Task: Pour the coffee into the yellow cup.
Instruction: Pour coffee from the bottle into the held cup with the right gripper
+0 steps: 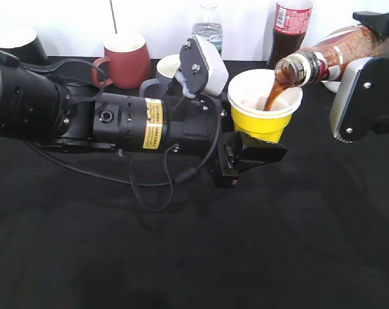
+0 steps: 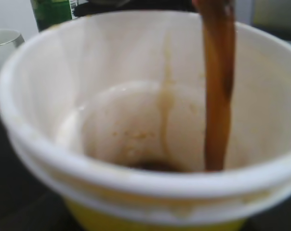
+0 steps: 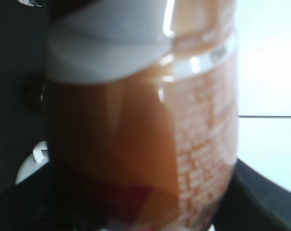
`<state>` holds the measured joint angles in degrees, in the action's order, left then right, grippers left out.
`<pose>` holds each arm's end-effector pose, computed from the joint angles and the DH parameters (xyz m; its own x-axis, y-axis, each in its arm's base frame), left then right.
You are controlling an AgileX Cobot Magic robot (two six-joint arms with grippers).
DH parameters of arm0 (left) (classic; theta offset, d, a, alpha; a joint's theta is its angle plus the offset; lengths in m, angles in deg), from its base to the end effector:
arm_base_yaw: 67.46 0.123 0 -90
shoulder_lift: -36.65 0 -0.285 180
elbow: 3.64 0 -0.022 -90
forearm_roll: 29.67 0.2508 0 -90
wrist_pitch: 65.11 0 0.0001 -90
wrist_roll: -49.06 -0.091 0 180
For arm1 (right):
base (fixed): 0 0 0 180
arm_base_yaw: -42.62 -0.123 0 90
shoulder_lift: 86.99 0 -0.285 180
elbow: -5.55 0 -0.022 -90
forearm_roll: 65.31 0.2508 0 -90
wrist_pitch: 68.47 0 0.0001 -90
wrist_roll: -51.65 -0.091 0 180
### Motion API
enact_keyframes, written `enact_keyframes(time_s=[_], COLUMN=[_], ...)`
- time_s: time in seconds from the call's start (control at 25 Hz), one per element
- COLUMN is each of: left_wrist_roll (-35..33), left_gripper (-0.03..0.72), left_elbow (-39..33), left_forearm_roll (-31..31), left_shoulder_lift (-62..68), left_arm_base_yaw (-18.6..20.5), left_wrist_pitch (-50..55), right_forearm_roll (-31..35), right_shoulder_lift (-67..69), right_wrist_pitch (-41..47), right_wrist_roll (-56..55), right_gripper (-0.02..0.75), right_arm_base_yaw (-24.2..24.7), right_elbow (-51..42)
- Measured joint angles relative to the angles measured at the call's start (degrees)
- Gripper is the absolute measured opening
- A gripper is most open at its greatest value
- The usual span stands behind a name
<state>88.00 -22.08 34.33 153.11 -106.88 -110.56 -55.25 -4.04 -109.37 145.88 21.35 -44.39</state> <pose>0.2608 -0.2898 0.1917 0.0013 0.2771 -0.9608 0.9891 0.1414 0.0421 0.2405 0.0825 0.2473 0.2511 -0.9664 -0.0545 -0.0545 0.0421 -0.9976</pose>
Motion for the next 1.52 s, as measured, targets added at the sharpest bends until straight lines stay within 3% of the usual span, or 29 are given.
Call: enact_keyframes(time_s=[0.24, 1.24, 1.52], left_wrist_roll=[2.9, 2.9, 2.9], left_gripper=[0.447, 0.447, 0.447], left_elbow=[0.0, 0.0, 0.0], left_forearm_roll=[4.4, 4.9, 4.9], left_shoulder_lift=[0.0, 0.0, 0.0], left_arm_base_yaw=[0.0, 0.0, 0.0], left_wrist_pitch=[0.0, 0.1, 0.4], right_forearm_roll=[-0.1, -0.1, -4.1], right_shoulder_lift=[0.0, -0.1, -0.2], right_wrist_pitch=[-1.5, -2.9, 4.1], right_wrist_roll=[0.4, 7.1, -6.7], right_gripper=[0.537, 0.537, 0.537], right_arm_base_yaw=[0.0, 0.0, 0.0], right_elbow=[0.0, 0.0, 0.0])
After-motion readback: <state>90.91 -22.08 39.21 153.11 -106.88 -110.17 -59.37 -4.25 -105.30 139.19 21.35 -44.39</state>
